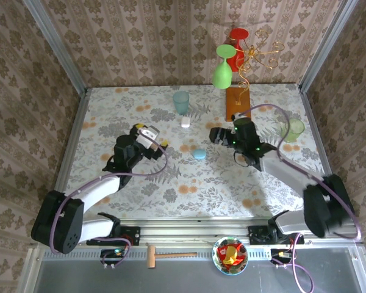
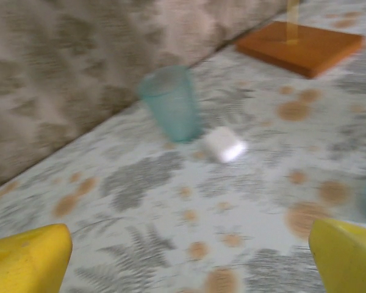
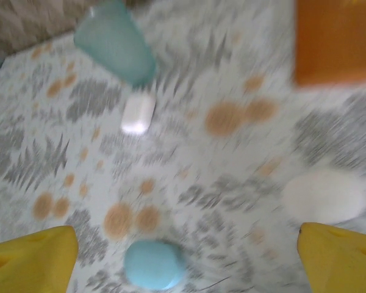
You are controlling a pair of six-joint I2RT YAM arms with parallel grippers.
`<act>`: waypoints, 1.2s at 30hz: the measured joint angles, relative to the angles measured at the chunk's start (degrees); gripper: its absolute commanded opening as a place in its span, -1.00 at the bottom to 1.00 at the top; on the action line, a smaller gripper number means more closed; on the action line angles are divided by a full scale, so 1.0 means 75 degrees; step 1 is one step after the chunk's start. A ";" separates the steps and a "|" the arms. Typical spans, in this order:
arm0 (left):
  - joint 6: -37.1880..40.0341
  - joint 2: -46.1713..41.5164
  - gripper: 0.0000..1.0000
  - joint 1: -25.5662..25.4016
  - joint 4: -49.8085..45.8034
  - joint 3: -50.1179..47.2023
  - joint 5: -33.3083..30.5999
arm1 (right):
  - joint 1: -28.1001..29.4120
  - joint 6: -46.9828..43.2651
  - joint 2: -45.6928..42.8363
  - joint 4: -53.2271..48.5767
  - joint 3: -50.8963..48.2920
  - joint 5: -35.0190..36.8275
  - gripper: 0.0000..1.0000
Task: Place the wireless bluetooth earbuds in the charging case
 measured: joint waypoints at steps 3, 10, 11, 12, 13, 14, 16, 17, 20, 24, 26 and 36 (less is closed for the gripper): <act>-0.0003 -0.0125 1.00 0.0388 0.0114 -0.0192 -0.0822 | -0.0323 -0.1070 -0.0953 0.0134 -0.0431 0.0921 0.95; -0.0032 0.0682 1.00 0.1384 0.1058 -0.0787 -0.1577 | -0.1938 -0.2879 -0.1026 0.1644 -0.2101 0.1547 1.00; -0.0047 0.0924 1.00 0.1498 0.1244 -0.0857 -0.1565 | -0.2159 -0.2943 -0.0828 0.1923 -0.2299 0.1469 1.00; -0.0067 0.1177 1.00 0.1603 0.1422 -0.0915 -0.1553 | -0.2381 -0.2999 -0.0574 0.2229 -0.2468 0.1367 1.00; -0.0125 0.1428 1.00 0.1722 0.1594 -0.0965 -0.1542 | -0.2524 -0.3057 -0.0323 0.2527 -0.2597 0.1285 1.00; -0.0195 0.1603 1.00 0.1821 0.1716 -0.0994 -0.1513 | -0.2594 -0.3095 -0.0108 0.2792 -0.2672 0.1186 1.00; -0.0428 0.1821 1.00 0.2116 0.1821 -0.1008 -0.1399 | -0.2643 -0.3188 0.0446 0.3413 -0.2716 0.0924 1.00; -0.0554 0.1853 1.00 0.2294 0.1877 -0.1005 -0.1303 | -0.2643 -0.3255 0.0699 0.3727 -0.2716 0.0796 1.00; -0.0883 0.2113 1.00 0.2751 0.2407 -0.1003 -0.1014 | -0.2681 -0.3360 0.1317 0.4409 -0.2716 0.0373 1.00; -0.1189 0.2570 1.00 0.3005 0.2634 -0.0979 -0.0761 | -0.2897 -0.3354 0.1483 0.4858 -0.2719 -0.0015 1.00; -0.1309 0.2597 1.00 0.3028 0.2500 -0.0898 -0.0740 | -0.2973 -0.3337 0.1486 0.5100 -0.2719 -0.0099 1.00; -0.1469 0.2600 1.00 0.3034 0.2512 -0.0755 -0.0740 | -0.3002 -0.3331 0.1489 0.5502 -0.2728 -0.0268 1.00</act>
